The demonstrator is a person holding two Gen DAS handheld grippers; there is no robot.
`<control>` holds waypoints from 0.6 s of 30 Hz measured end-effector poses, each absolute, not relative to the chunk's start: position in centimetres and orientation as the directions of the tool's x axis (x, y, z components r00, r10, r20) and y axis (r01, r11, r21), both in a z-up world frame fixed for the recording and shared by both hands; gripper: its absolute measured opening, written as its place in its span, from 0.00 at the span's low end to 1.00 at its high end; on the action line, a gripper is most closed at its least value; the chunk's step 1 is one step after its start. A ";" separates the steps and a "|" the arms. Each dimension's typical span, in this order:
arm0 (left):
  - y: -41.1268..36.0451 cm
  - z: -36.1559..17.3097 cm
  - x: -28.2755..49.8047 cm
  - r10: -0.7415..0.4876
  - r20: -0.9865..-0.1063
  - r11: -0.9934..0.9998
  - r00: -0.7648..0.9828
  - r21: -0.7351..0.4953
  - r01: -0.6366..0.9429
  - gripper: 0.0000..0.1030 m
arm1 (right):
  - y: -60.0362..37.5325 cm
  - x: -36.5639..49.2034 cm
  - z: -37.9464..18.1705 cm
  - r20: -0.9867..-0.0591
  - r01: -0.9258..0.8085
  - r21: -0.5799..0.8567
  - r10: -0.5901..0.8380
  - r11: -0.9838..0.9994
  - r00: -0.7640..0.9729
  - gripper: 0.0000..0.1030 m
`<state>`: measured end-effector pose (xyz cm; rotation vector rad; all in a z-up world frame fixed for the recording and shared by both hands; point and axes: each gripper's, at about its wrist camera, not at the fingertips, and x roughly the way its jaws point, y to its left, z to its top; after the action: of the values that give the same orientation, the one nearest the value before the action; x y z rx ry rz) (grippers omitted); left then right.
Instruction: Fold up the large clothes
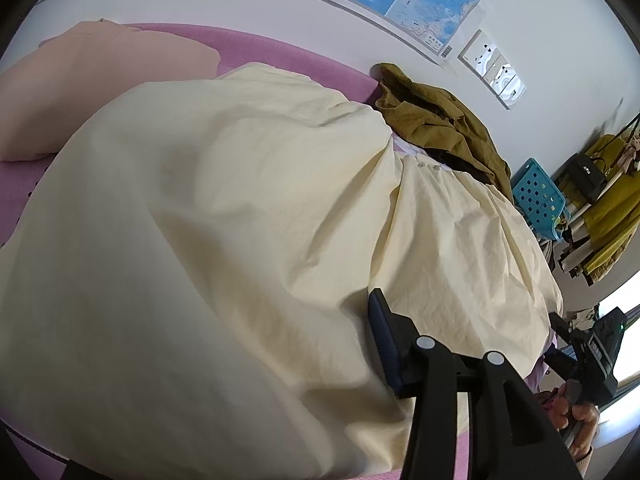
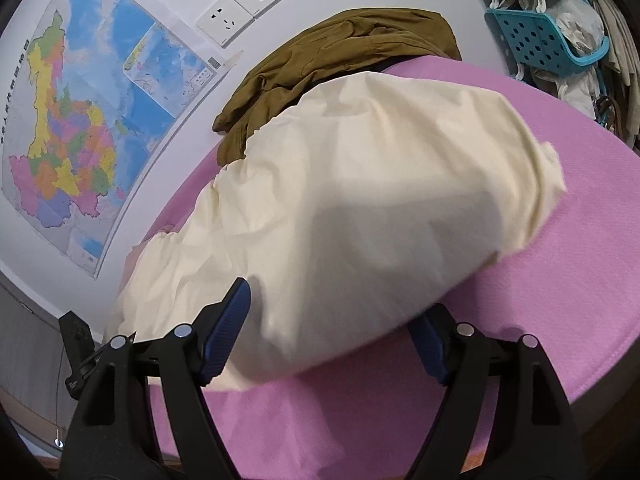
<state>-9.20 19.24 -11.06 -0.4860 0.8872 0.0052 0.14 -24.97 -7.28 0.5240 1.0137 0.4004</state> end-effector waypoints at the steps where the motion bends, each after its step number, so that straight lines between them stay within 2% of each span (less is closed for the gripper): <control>1: 19.2 -11.1 -9.2 -0.194 -0.744 0.892 0.639 -0.405 -0.202 0.45 | -24.8 0.4 -7.3 -0.690 -0.076 0.586 0.546 0.807 0.476 0.74; 4: 19.2 -11.1 -9.1 -0.196 -0.743 0.893 0.640 -0.405 -0.196 0.49 | -23.8 1.7 -7.7 -0.681 -0.086 0.596 0.559 0.798 0.473 0.78; 10: 19.2 -11.3 -8.6 -0.204 -0.729 0.886 0.653 -0.421 -0.193 0.55 | -22.1 4.6 -8.7 -0.625 -0.130 0.658 0.634 0.742 0.455 0.76; 12: 19.3 -11.2 -8.3 -0.203 -0.726 0.883 0.656 -0.425 -0.197 0.59 | -21.9 5.1 -8.9 -0.619 -0.127 0.664 0.637 0.737 0.459 0.67; 14: 19.4 -11.2 -8.0 -0.223 -0.716 0.876 0.662 -0.445 -0.186 0.69 | -21.9 5.5 -9.2 -0.616 -0.133 0.668 0.644 0.733 0.453 0.50; 15: 19.3 -11.2 -7.8 -0.234 -0.708 0.872 0.666 -0.457 -0.179 0.75 | -22.1 5.6 -9.5 -0.614 -0.131 0.673 0.649 0.728 0.449 0.47; 16: 19.2 -11.2 -7.7 -0.235 -0.705 0.871 0.669 -0.458 -0.177 0.76 | -22.2 5.7 -9.6 -0.611 -0.137 0.677 0.656 0.723 0.443 0.42; 18: 18.8 -11.2 -7.5 -0.213 -0.713 0.881 0.669 -0.436 -0.185 0.74 | -22.5 5.7 -9.8 -0.591 -0.143 0.699 0.679 0.701 0.436 0.39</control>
<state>-7.49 18.82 -11.20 -0.5084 0.8482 -0.0164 5.75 -22.46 -9.79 0.6194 0.9972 0.5540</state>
